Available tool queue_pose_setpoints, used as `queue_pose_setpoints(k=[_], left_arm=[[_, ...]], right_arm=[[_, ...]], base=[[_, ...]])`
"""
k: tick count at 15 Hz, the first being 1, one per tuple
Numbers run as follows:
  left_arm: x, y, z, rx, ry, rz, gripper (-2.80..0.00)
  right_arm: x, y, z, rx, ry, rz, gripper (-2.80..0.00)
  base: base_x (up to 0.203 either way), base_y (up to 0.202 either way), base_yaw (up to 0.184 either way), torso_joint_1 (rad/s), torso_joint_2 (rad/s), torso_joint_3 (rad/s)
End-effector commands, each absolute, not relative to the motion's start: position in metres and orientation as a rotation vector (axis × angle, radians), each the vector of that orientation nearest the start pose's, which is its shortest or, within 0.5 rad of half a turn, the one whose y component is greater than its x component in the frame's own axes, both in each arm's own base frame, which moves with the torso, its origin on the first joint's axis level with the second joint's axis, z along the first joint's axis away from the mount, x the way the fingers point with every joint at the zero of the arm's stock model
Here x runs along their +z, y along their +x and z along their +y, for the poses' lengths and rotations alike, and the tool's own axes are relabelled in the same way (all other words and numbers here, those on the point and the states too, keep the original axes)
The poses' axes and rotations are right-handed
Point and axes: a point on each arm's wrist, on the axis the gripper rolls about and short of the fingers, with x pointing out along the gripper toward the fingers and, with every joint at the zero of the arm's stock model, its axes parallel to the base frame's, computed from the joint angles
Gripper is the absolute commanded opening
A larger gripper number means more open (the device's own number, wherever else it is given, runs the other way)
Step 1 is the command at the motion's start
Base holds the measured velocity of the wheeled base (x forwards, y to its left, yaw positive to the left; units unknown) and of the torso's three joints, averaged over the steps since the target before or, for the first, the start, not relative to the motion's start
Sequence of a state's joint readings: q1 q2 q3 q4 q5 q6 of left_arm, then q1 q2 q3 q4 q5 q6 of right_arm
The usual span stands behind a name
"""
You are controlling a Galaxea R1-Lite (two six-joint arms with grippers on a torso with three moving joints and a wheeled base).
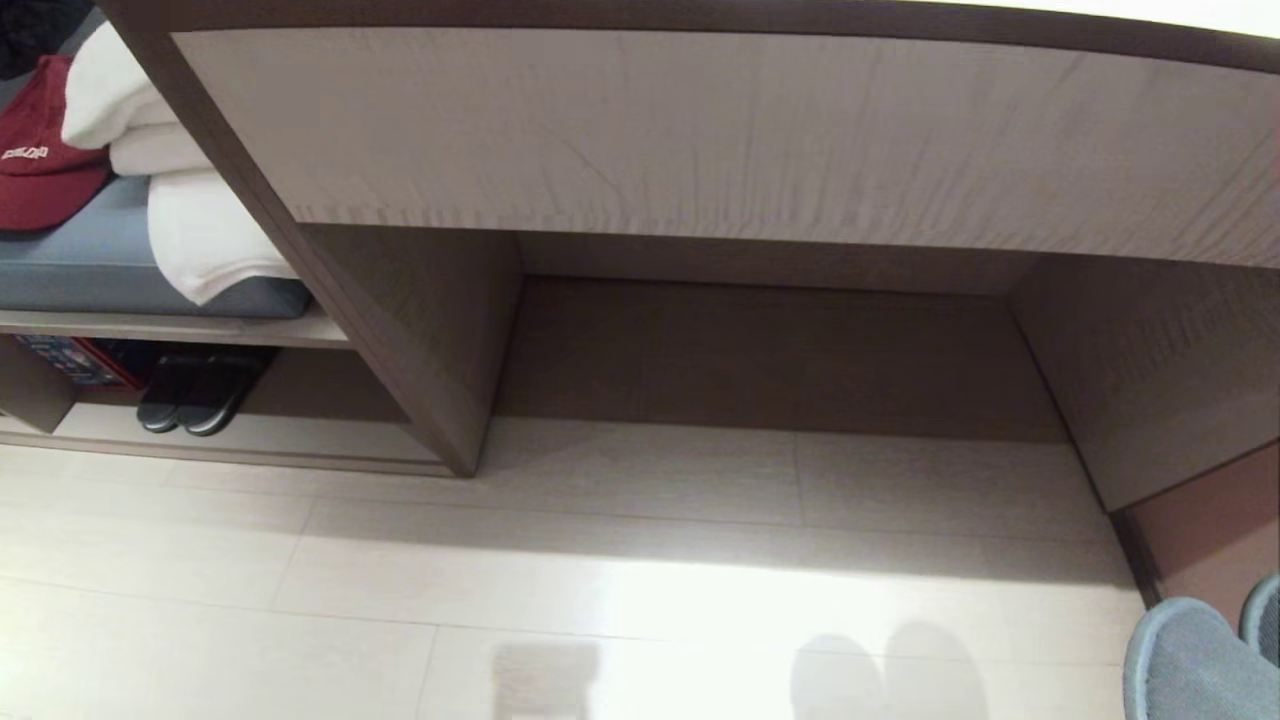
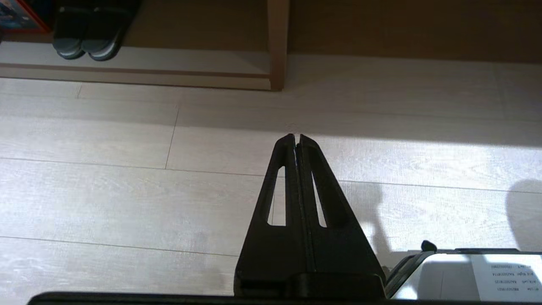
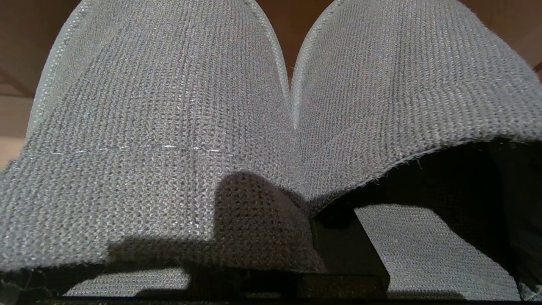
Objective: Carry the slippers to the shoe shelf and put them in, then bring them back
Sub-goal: Place the slippers on the floor
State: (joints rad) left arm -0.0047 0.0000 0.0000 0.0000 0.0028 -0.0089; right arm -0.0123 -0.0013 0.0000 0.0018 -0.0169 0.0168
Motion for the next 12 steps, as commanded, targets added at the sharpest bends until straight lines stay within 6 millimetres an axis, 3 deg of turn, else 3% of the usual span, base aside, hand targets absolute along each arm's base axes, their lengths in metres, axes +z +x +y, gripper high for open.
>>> queue_pose_setpoints(k=[1, 12], left_arm=[[0.0751, -0.0227, 0.0002, -0.002, -0.009, 0.002, -2.8], [0.0751, -0.0227, 0.0002, -0.002, -0.011, 0.002, -2.8]], right_arm=[[0.0748, -0.023, -0.0001, -0.029, 0.017, -0.002, -2.8], [0.0748, -0.023, -0.0001, -0.029, 0.017, -0.002, -2.8]], base=[[0.0, 0.0, 0.0, 0.001, 0.01, -0.195], [0.0, 0.0, 0.0, 0.005, 0.0, -0.197]])
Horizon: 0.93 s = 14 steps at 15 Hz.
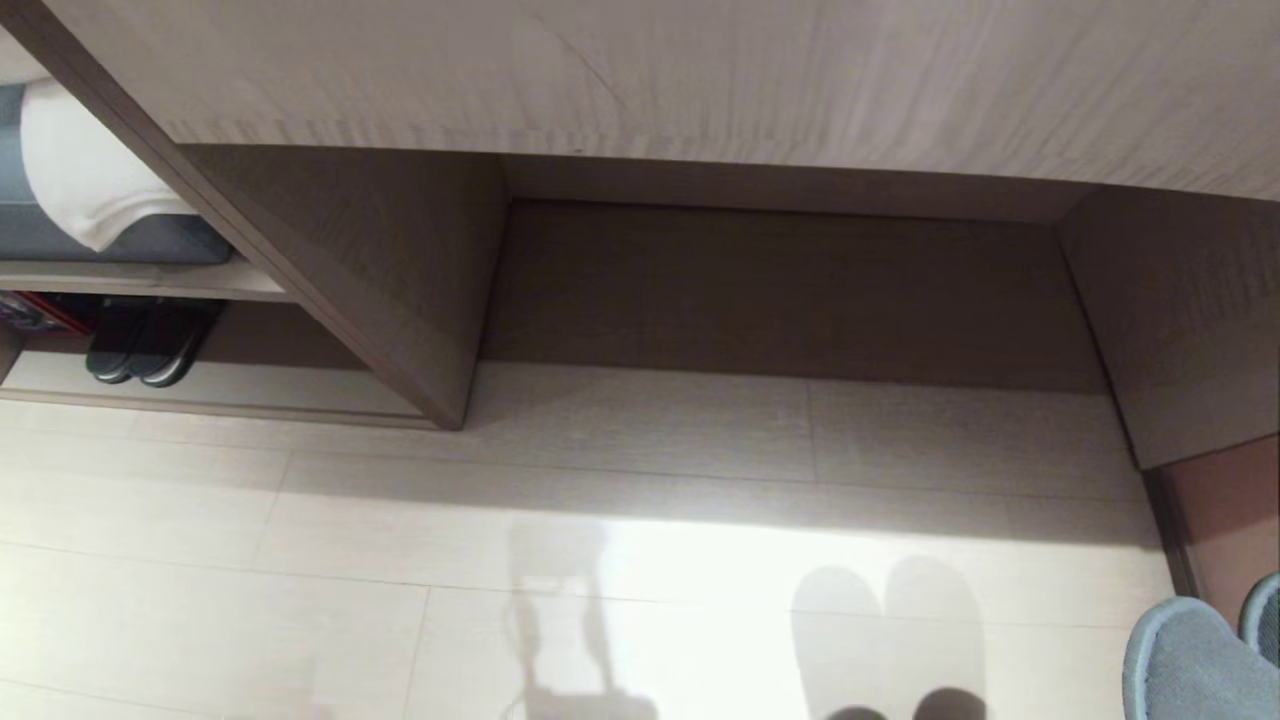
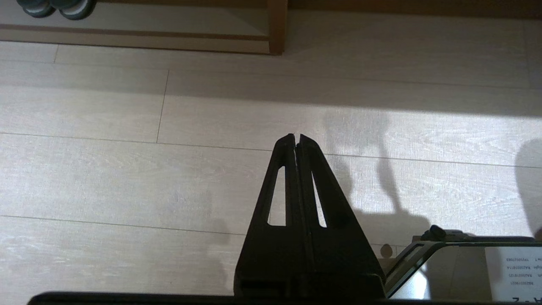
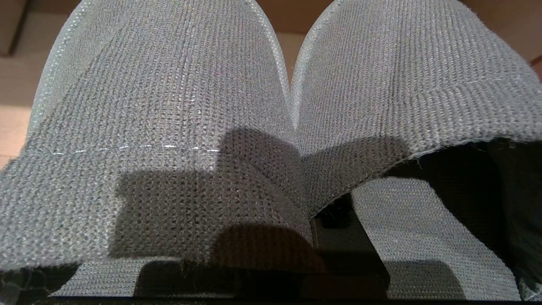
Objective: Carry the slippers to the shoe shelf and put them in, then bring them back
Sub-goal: Place the slippers on the floor
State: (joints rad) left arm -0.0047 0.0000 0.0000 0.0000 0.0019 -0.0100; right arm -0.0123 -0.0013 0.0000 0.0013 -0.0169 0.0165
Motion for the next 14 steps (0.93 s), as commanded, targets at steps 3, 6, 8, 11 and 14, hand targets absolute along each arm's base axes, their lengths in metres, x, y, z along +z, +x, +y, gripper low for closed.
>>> queue_pose_setpoints(k=[3, 6, 8, 11, 14], left_arm=[[0.0751, -0.0227, 0.0001, -0.003, -0.011, 0.002, -2.8], [0.0751, -0.0227, 0.0001, -0.003, -0.011, 0.002, -2.8], [0.0751, -0.0227, 0.0001, -0.003, -0.012, 0.002, -2.8], [0.0751, -0.0227, 0.0001, -0.003, -0.011, 0.002, -2.8], [0.0751, -0.0227, 0.0002, -0.002, -0.011, 0.002, -2.8]], right_arm=[[0.0748, -0.023, -0.0001, -0.029, 0.018, -0.002, -2.8], [0.0748, -0.023, -0.0001, -0.029, 0.017, -0.002, -2.8], [0.0748, -0.023, -0.0001, -0.029, 0.017, -0.002, -2.8], [0.0748, -0.023, -0.0001, -0.029, 0.018, -0.002, -2.8], [0.0748, -0.023, -0.0001, -0.029, 0.018, -0.002, -2.8]], base=[[0.0, 0.0, 0.0, 0.004, 0.0, -0.201], [0.0, 0.0, 0.0, 0.0, 0.0, -0.195], [0.0, 0.0, 0.0, 0.005, 0.0, -0.201], [0.0, 0.0, 0.0, 0.005, 0.0, -0.195], [0.0, 0.0, 0.0, 0.004, 0.0, -0.195]])
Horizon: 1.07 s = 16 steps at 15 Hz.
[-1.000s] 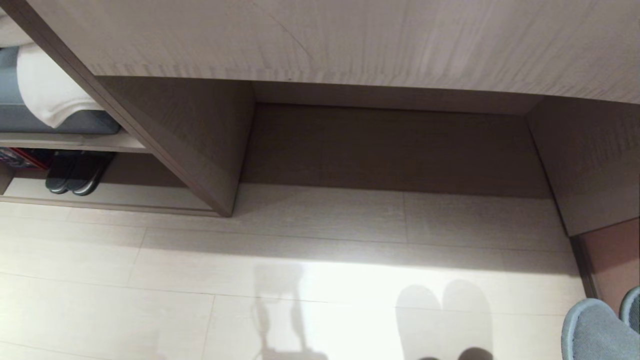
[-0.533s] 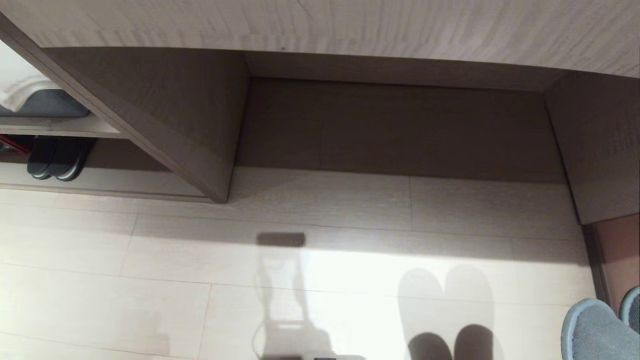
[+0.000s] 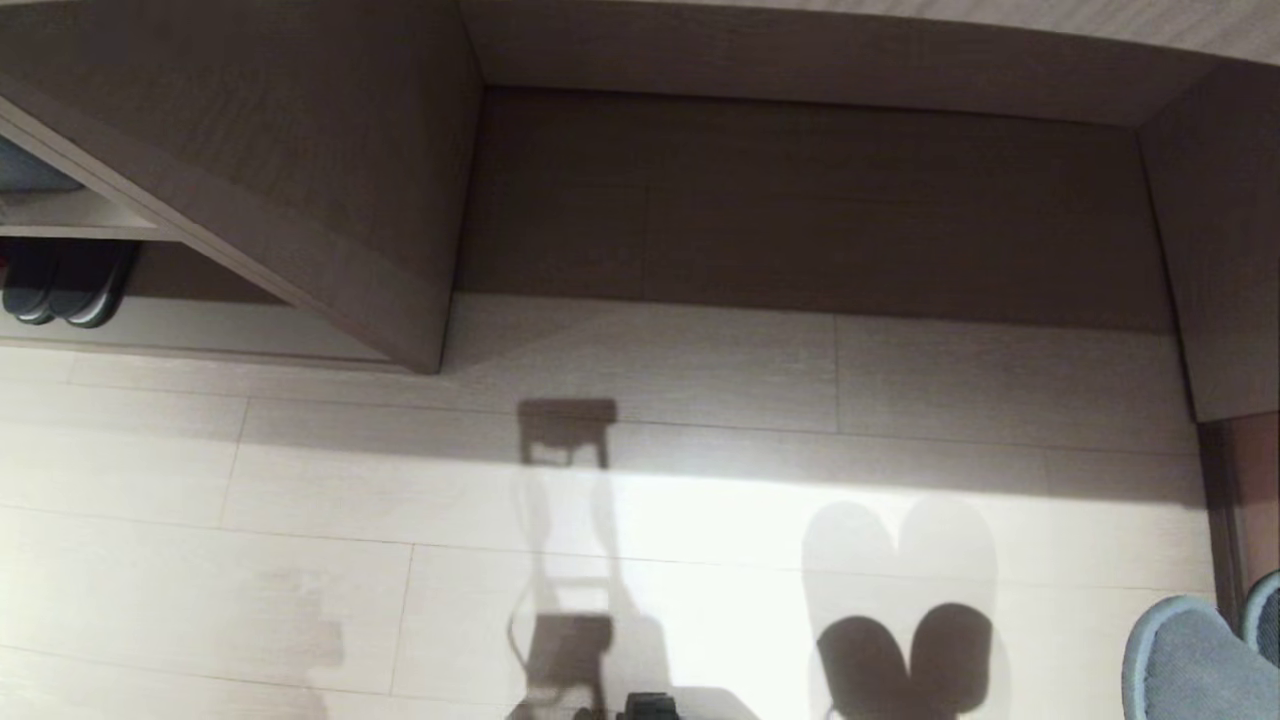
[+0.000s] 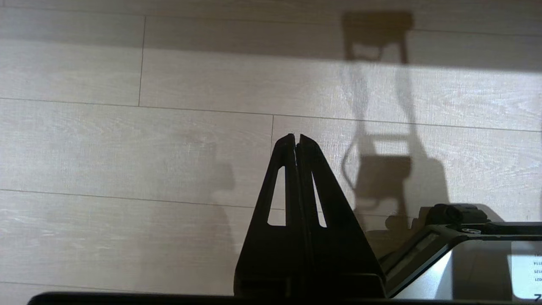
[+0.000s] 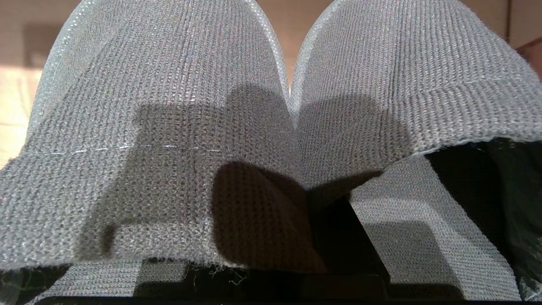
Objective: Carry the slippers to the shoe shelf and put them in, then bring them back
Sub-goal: Place the slippers on the floor
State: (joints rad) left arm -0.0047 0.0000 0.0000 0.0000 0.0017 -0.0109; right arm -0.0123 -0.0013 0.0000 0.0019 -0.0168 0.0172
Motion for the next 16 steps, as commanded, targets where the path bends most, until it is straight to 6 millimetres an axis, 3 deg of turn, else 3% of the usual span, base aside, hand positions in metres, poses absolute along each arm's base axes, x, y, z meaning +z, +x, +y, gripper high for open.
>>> queue_pose_setpoints(k=[1, 16], left_arm=[[0.0751, -0.0227, 0.0001, -0.003, -0.011, 0.002, -2.8], [0.0751, -0.0227, 0.0001, -0.003, -0.011, 0.002, -2.8]], right_arm=[[0.0746, -0.023, -0.0001, -0.029, 0.017, 0.0, -2.8], [0.0746, -0.0231, -0.0001, -0.029, 0.017, -0.002, -2.8]], base=[[0.0, 0.0, 0.0, 0.007, 0.01, -0.201], [0.0, 0.0, 0.0, 0.003, 0.0, -0.198]])
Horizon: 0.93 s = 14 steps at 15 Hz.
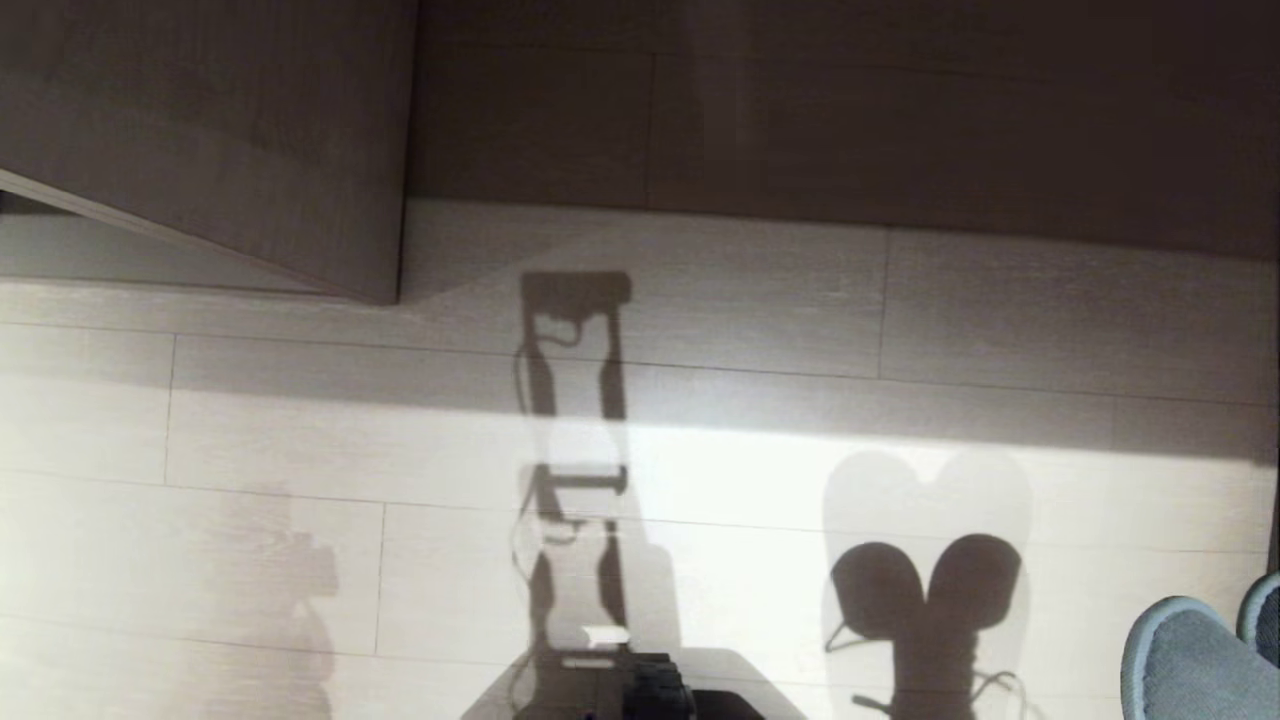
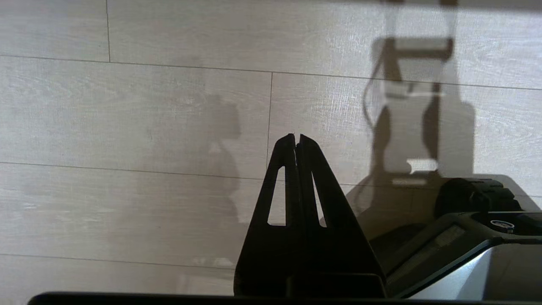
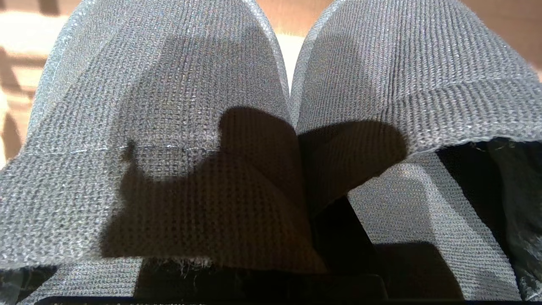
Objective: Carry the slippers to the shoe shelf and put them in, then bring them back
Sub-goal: Place the slippers on the floor
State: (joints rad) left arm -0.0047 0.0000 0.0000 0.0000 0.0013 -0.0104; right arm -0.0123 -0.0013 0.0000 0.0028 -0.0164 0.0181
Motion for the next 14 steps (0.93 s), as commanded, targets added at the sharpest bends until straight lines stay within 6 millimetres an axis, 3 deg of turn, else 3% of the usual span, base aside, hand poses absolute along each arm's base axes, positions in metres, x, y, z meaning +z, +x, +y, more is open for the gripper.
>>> queue_pose_setpoints(k=[1, 14], left_arm=[[0.0751, -0.0227, 0.0001, -0.003, -0.012, 0.002, -2.8], [0.0752, -0.0227, 0.0001, -0.003, -0.011, 0.0, -2.8]], right_arm=[[0.0746, -0.0231, -0.0001, -0.029, 0.018, -0.002, -2.8], [0.0746, -0.023, -0.0001, -0.03, 0.018, 0.0, -2.8]], base=[[0.0, 0.0, 0.0, 0.001, 0.0, -0.194], [0.0, 0.0, 0.0, 0.002, 0.0, -0.198]])
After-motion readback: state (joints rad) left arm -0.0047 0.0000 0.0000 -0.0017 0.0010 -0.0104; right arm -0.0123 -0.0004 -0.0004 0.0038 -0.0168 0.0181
